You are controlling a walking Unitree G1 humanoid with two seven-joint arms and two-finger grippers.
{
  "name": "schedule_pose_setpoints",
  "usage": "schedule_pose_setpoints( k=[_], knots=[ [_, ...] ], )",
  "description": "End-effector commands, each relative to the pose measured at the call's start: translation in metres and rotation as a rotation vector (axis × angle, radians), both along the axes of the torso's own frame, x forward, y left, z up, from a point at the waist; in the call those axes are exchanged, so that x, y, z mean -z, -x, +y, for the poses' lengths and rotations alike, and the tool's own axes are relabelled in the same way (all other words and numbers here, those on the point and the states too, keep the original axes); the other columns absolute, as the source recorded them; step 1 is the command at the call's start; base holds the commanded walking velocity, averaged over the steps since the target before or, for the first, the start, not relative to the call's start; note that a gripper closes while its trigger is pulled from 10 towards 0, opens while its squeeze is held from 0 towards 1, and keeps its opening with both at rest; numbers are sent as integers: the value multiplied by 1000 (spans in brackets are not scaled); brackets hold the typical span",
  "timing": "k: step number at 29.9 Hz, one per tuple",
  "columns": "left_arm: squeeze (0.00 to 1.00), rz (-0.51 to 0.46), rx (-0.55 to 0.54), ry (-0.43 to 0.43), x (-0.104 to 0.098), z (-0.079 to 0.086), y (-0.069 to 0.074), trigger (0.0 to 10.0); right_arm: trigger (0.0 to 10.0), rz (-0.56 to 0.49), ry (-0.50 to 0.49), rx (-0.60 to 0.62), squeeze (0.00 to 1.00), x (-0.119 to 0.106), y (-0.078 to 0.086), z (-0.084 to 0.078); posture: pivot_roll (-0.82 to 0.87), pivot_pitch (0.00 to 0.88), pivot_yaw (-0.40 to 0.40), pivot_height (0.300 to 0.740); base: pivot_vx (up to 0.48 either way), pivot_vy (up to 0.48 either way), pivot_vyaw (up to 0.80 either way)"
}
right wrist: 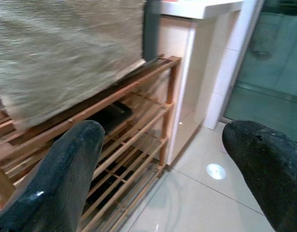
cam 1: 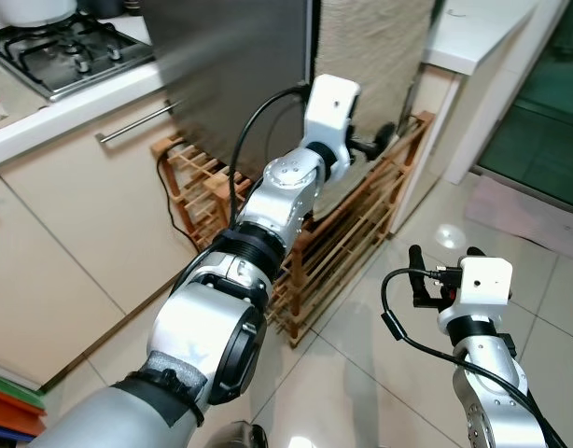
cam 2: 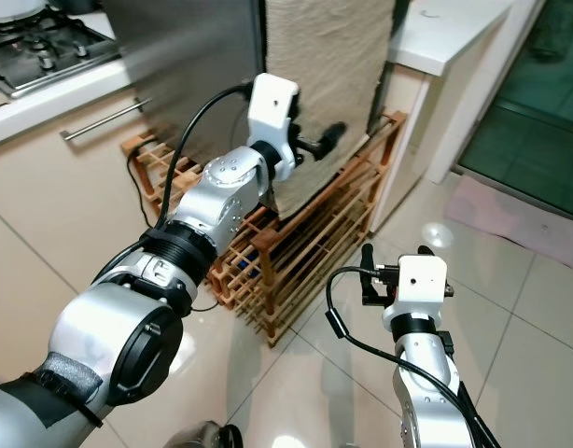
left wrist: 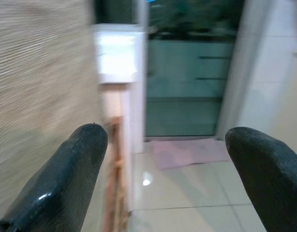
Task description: Restocking fridge
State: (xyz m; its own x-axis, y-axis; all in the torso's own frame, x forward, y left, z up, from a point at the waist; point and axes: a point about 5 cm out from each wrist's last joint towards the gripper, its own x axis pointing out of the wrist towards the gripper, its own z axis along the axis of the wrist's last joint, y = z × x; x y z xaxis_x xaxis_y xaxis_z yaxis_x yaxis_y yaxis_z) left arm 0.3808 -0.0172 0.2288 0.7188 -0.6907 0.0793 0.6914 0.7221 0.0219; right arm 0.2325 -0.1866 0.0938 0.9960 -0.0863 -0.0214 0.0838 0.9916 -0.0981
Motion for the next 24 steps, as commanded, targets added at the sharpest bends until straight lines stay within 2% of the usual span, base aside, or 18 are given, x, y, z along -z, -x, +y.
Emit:
schedule_pose_setpoints(
  k=[1,4,8,9,10,13,14,15,17,18,21,24],
  knots=[
    [0,23,173,53,-1,-50,27,10000,10000,28,-6,-1,0,5,1,2,-216,53,83,740,0,0,0],
    [0,12,232,83,-9,-61,33,10000,10000,34,-12,-6,0,7,0,6,-219,51,85,740,0,0,0],
    [0,-7,231,115,-13,-59,35,10000,10000,35,-14,-10,0,8,0,8,-221,47,90,740,0,0,0],
    [0,-17,198,144,-14,-53,33,10000,10000,32,-16,-6,0,7,-1,8,-219,45,89,740,0,0,0],
    [0,-52,119,168,-12,-38,28,10000,10000,19,-18,7,0,5,-2,6,-216,41,88,740,0,0,0],
    [0,-72,21,200,-4,-11,22,10000,10000,-7,-14,32,0,0,-4,3,-203,33,83,740,0,0,0],
    [0,-72,21,200,-4,-11,22,10000,10000,-7,-14,32,0,0,-4,3,-203,33,83,740,0,0,0],
    [0,-82,1,201,-2,-4,21,10000,10000,-12,-14,33,0,-1,-4,2,-203,33,83,740,0,0,0],
    [0,-75,-46,229,3,20,20,10000,10000,-30,-13,20,0,-5,-6,3,-186,23,74,740,0,0,0],
    [0,-71,-55,237,5,27,20,10000,10000,-34,-12,16,0,-6,-7,3,-179,17,72,740,0,0,0],
    [0,-115,-93,246,7,68,33,10000,10000,-54,2,12,0,-11,-10,2,-146,0,59,740,0,0,0],
    [0,-128,-131,163,20,94,51,10000,10000,-88,22,28,0,-17,-12,0,-115,0,50,740,0,0,0]
  ],
)
